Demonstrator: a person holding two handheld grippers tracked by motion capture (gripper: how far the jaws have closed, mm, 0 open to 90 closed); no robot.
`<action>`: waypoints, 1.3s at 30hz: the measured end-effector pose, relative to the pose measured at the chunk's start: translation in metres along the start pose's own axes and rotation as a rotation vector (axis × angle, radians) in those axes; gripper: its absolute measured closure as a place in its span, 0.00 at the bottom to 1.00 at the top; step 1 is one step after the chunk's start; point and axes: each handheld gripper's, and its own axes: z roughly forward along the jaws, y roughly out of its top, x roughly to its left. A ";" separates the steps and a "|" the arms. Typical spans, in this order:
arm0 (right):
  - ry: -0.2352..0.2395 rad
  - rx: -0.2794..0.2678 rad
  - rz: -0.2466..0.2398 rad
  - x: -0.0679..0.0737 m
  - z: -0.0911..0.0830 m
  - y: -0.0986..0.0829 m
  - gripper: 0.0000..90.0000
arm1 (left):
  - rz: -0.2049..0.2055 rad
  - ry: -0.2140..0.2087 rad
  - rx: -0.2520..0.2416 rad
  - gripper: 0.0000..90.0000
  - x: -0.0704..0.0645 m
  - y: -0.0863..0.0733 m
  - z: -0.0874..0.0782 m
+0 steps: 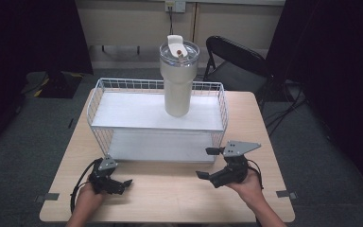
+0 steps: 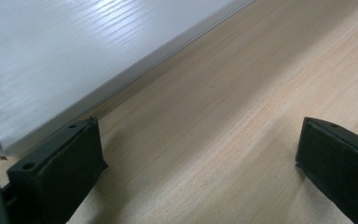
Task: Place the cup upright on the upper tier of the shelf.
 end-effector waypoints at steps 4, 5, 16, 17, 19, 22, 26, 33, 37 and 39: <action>0.000 0.025 0.002 -0.001 0.001 -0.013 0.09 | -0.007 -0.001 -0.005 0.00 -0.001 0.000 0.000; 0.002 0.025 0.009 -0.002 0.001 -0.017 0.09 | 0.000 0.000 0.000 0.00 0.000 0.000 0.000; -0.025 0.051 0.031 -0.008 -0.006 -0.042 0.09 | -0.001 0.000 -0.001 0.00 0.000 0.000 0.000; -0.027 0.053 0.034 -0.009 -0.007 -0.045 0.09 | -0.001 0.000 -0.001 0.00 0.000 0.000 0.000; -0.031 0.056 0.036 -0.010 -0.007 -0.047 0.09 | 0.006 0.000 0.004 0.00 0.000 0.000 0.000; -0.046 0.073 0.050 -0.013 -0.009 -0.057 0.09 | -0.008 -0.001 -0.006 0.00 -0.001 0.000 0.000; -0.062 0.096 0.050 -0.016 -0.010 -0.066 0.09 | -0.002 0.000 -0.002 0.00 0.000 0.000 0.000; -0.086 0.140 0.040 -0.019 -0.010 -0.079 0.10 | 0.000 0.000 0.000 0.00 0.000 0.000 0.000; -0.100 0.176 0.029 -0.021 -0.009 -0.086 0.10 | 0.007 0.001 0.005 0.00 0.001 0.000 0.000; -0.105 0.186 0.030 -0.021 -0.009 -0.087 0.10 | -0.008 -0.001 -0.006 0.00 -0.001 0.000 0.000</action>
